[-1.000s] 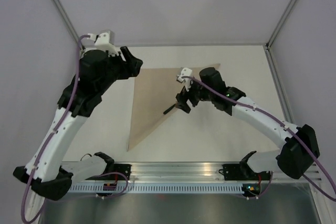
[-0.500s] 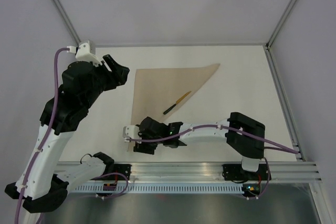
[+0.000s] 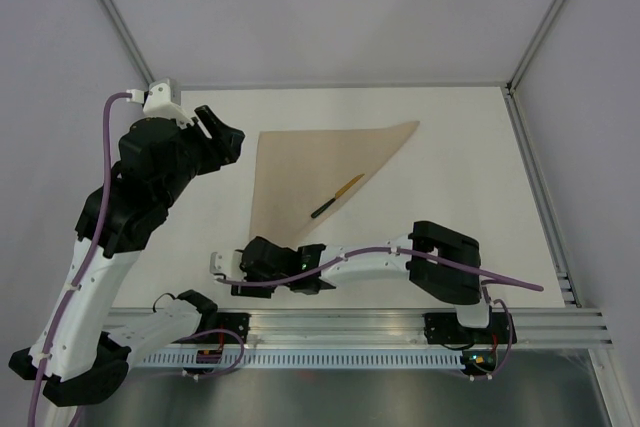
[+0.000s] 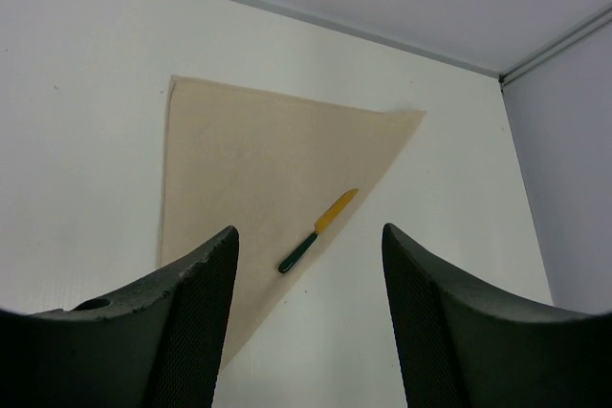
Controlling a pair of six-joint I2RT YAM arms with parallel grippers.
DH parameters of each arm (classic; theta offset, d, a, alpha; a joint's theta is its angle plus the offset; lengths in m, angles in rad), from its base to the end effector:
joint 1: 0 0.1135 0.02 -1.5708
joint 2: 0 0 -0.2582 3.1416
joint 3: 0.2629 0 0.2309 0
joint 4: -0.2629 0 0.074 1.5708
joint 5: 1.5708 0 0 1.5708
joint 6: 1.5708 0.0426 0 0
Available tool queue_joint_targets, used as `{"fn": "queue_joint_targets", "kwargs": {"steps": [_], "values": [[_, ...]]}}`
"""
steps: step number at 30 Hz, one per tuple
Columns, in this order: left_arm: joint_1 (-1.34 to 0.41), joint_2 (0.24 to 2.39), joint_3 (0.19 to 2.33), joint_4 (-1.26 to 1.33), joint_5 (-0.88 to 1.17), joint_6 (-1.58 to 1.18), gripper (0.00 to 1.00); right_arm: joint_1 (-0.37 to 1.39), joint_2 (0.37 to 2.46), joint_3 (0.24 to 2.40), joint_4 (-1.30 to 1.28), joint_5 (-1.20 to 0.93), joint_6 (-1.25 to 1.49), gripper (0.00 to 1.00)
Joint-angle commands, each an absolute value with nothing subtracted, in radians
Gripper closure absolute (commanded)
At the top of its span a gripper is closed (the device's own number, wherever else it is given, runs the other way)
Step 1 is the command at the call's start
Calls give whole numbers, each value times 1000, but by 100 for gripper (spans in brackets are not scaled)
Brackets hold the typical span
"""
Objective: Fold the napkin, place the utensils inside, and roll it up
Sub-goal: Fold the napkin
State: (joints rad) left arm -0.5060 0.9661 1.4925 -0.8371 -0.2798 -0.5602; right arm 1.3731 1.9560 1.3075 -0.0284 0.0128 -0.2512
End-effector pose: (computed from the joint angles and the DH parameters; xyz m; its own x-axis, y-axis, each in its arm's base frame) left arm 0.1328 -0.0601 0.4547 -0.3519 -0.3889 -0.8515 0.0577 0.8989 -0.4344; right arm 0.0834 0.4135 0.1929 0.1240 -0.6462 -0.7531 -0.9784 0.0471 -0.2015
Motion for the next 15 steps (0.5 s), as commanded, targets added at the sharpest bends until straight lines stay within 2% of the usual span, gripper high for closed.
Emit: {"fn": "queue_joint_targets", "kwargs": {"steps": [1,4,15], "values": [[-508,962,1508,-854,-278,-580,34,1393,1986,1354,-8,58,-250,45],[-508,956,1508,-854,-278,-580,34,1396,1999,1365,-8,60,-236,49],[-508,965,1502,-854,-278,-574,34,1402,2060,1407,-8,64,-242,50]]}}
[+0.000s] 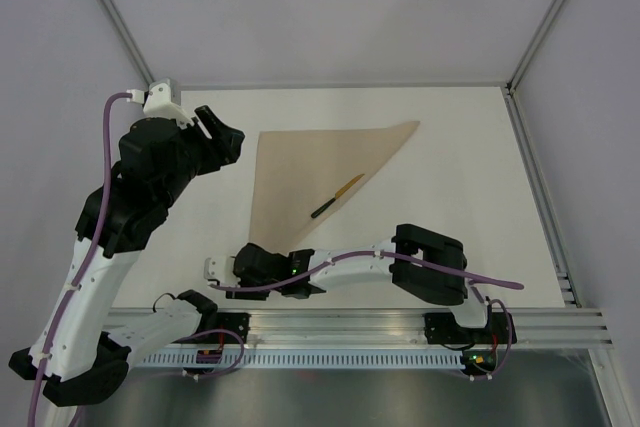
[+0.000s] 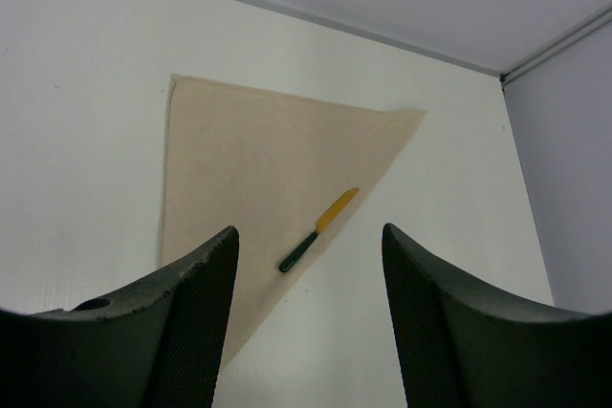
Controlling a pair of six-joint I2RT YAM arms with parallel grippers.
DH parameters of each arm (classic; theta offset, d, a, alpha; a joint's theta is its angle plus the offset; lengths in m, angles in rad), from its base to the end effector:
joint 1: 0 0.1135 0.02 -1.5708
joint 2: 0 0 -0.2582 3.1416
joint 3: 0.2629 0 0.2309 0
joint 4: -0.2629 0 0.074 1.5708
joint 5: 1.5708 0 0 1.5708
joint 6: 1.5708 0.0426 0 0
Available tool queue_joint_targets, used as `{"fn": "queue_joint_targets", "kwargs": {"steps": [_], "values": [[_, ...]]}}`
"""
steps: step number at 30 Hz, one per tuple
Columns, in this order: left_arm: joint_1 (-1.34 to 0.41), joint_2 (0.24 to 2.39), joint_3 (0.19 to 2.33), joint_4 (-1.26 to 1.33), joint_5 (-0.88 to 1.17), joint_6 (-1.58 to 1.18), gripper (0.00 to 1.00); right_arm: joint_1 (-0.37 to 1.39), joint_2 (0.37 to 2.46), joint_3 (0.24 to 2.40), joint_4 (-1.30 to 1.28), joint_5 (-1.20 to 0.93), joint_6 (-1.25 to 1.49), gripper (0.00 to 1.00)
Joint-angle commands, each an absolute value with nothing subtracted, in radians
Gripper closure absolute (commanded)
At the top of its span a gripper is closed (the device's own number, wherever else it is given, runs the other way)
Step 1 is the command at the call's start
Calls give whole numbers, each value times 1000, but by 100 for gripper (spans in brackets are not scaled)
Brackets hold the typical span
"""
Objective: Fold the napkin, place the utensils inside, and roll it up
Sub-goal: Fold the napkin
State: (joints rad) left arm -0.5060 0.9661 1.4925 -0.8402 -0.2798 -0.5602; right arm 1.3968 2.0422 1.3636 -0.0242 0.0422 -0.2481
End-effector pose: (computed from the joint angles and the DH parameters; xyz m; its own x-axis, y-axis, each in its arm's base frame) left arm 0.1327 -0.0601 0.4543 -0.3542 -0.3876 -0.8511 0.0565 0.8995 -0.4332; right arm 0.0775 0.4305 0.1750 0.1318 -0.6674 -0.7330 -0.9760 0.0421 -0.2138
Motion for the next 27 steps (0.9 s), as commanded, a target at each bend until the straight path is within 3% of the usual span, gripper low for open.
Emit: {"fn": "queue_joint_targets", "kwargs": {"steps": [1,20,27], "values": [[-508,965,1503,-854,-279,-571,34,1402,2065,1411,-9,66,-242,50],[-508,962,1499,-854,-272,-565,34,1402,2146,1442,25,92,-261,51],[-508,957,1496,-854,-270,-561,33,1401,2157,1448,25,104,-271,63]]}}
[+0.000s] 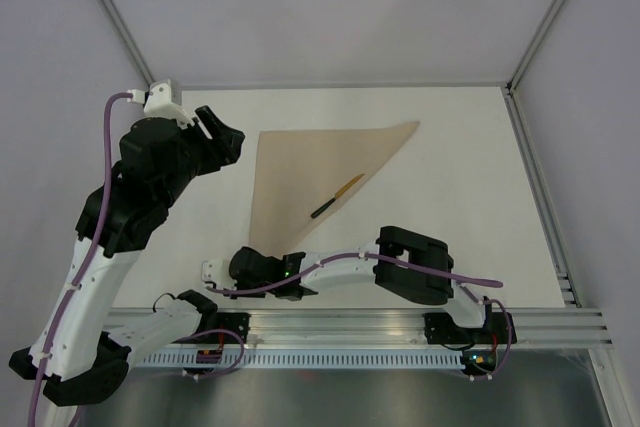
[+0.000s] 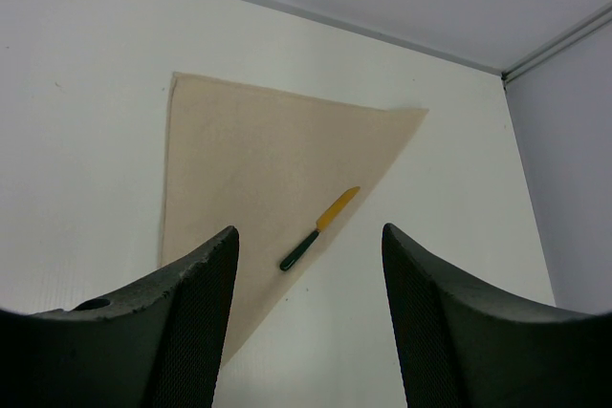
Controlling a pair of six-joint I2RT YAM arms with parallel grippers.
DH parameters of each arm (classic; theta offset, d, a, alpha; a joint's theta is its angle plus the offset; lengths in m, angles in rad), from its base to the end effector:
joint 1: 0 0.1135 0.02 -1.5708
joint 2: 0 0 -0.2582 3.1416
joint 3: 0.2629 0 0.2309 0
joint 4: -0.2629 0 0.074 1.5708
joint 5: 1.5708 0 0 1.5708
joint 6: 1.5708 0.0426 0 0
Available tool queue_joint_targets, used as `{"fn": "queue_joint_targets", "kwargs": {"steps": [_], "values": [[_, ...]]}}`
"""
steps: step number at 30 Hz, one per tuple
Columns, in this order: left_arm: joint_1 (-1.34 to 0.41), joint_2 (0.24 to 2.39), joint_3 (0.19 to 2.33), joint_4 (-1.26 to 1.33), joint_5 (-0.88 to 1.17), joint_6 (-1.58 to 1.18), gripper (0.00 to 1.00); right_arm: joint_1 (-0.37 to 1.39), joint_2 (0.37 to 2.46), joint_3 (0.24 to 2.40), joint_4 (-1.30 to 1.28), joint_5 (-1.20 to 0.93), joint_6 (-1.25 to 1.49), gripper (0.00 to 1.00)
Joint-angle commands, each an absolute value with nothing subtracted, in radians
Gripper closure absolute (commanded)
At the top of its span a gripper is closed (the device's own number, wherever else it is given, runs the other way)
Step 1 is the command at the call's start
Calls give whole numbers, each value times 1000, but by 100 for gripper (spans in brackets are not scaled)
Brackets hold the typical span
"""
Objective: Fold the napkin, place the utensils inside, and roll it up
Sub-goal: Fold the napkin
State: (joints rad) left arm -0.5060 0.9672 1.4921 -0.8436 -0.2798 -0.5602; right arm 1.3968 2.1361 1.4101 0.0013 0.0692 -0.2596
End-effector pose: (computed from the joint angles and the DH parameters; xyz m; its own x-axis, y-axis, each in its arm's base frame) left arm 0.1329 -0.0602 0.4537 -0.3578 -0.3856 -0.8505 0.0547 0.9006 -0.4313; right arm 0.0812 0.4448 0.1512 0.1390 -0.6884 -0.7118 -0.9704 0.0486 -0.2365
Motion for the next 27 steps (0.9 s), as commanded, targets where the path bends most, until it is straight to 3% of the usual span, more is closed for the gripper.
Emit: {"fn": "queue_joint_targets", "kwargs": {"steps": [1,5,7,27], "values": [[-508,957,1497,-854,-270,-561,33,1402,2158,1447,25,107,-273,64],[-508,957,1496,-854,-272,-558,33,1402,2158,1457,17,120,-279,77],[-508,957,1497,-854,-272,-558,33,1401,2158,1463,15,127,-284,78],[-508,960,1488,-841,-261,-552,33,1329,2071,1514,-63,158,-273,81]]}}
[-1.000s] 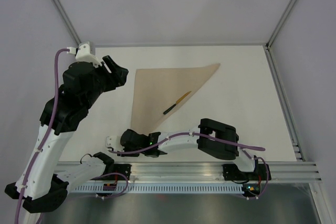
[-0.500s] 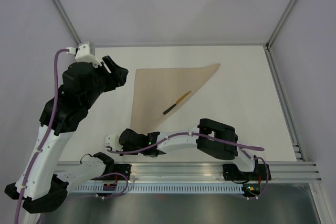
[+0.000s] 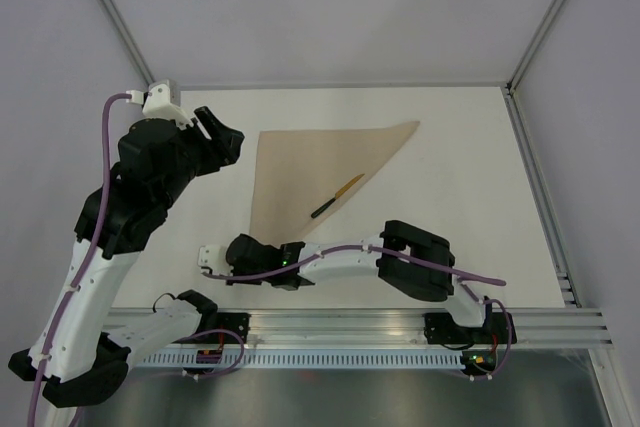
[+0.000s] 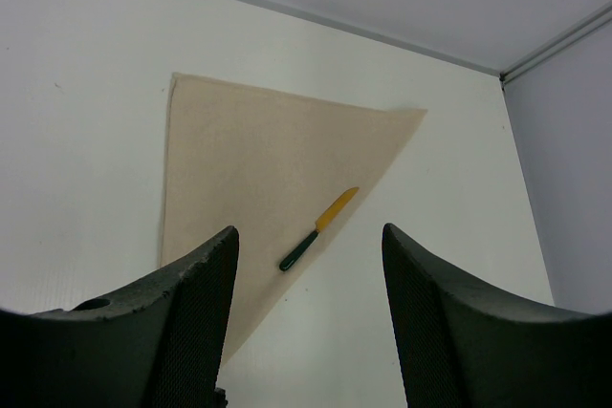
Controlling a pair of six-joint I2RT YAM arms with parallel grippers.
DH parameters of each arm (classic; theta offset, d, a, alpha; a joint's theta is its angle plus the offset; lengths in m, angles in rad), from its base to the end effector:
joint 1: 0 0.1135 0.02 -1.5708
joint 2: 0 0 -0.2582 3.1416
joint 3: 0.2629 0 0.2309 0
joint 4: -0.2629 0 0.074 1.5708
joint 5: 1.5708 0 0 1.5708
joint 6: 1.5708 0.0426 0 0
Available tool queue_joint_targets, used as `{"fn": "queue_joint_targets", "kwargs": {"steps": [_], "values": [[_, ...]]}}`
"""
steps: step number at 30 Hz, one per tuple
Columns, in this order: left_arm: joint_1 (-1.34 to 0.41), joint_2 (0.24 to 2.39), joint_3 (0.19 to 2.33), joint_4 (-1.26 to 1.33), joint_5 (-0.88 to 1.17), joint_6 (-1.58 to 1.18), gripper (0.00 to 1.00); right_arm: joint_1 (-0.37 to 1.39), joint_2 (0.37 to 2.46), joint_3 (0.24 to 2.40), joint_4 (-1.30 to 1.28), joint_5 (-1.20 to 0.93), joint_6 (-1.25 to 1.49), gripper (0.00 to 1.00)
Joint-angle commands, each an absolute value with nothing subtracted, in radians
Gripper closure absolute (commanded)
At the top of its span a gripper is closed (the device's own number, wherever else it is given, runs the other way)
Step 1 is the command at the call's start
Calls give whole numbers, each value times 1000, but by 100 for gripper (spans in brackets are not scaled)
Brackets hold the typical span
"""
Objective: Fold the napkin, place the utensils inside, and roll it up
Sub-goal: Fold the napkin
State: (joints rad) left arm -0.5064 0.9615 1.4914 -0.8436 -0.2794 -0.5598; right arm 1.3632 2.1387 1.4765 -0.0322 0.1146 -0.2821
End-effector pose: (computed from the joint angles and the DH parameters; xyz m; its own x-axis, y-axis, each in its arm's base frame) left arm 0.1313 -0.0594 0.4542 -0.3544 -0.3871 -0.8512 0.0574 0.8996 -0.4330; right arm 0.0998 0.4501 0.1670 0.1389 -0.6824 -0.7177 -0.9530 0.1049 -0.2842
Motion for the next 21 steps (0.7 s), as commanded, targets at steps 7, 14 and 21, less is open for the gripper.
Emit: {"fn": "queue_joint_targets", "kwargs": {"steps": [7,14,21], "values": [[-508,976,1485,-816,-239,-546,33,1281,2025,1488,-78,175,-265,82],[-508,988,1491,-798,-218,-540,33,1236,1971,1453,-90,195,-255,82],[-508,1009,1497,-775,-204,-535,33,1154,1913,1404,-104,206,-247,83]]}}
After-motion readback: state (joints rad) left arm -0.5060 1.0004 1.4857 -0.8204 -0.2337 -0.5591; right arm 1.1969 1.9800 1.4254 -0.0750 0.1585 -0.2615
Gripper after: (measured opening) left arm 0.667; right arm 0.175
